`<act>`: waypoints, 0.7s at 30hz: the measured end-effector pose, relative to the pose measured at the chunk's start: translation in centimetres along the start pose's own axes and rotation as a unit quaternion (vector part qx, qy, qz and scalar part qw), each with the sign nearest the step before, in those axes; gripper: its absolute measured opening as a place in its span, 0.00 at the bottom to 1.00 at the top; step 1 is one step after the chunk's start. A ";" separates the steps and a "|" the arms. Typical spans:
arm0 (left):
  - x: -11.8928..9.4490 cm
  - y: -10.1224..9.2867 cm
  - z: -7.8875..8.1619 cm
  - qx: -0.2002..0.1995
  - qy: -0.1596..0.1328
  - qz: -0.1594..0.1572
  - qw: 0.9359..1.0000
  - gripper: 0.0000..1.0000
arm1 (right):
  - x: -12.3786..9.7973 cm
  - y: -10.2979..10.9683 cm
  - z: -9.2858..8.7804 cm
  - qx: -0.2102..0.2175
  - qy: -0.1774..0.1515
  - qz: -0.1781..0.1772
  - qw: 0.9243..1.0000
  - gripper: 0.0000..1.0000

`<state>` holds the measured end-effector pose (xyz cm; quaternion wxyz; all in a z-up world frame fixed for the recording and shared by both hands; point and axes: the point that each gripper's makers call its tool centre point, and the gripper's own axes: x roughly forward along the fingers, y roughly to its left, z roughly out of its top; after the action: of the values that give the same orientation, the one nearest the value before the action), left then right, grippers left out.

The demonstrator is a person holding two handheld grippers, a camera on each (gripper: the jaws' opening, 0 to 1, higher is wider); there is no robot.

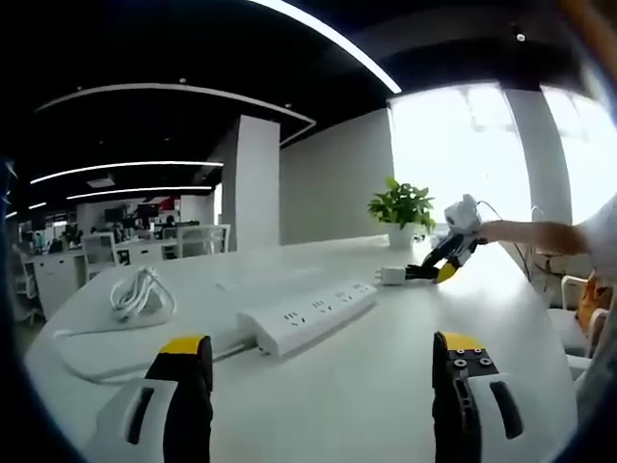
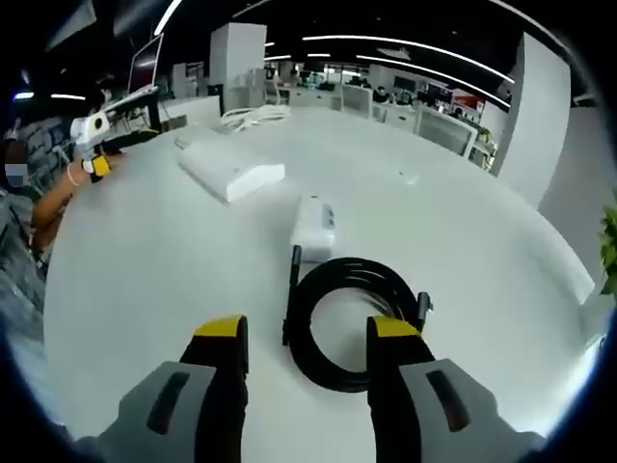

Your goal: Straighten the power strip on the desk, plug the charger into it

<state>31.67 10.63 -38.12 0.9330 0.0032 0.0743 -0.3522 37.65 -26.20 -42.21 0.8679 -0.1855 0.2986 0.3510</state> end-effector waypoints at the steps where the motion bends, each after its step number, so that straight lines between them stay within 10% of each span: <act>1: 0.0 -0.1 0.0 0.000 0.000 -0.001 1.000 0.97 | 0.0 0.0 -0.1 0.004 0.002 0.001 1.000 0.48; 21: 0.0 -0.4 0.1 -0.004 0.001 -0.004 1.000 0.96 | 0.4 0.7 -0.5 0.009 0.020 0.010 1.000 0.23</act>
<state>31.43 10.36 -38.06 0.9315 -0.0009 0.0767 -0.3555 37.20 -25.81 -42.88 0.8598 -0.1812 0.3210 0.3533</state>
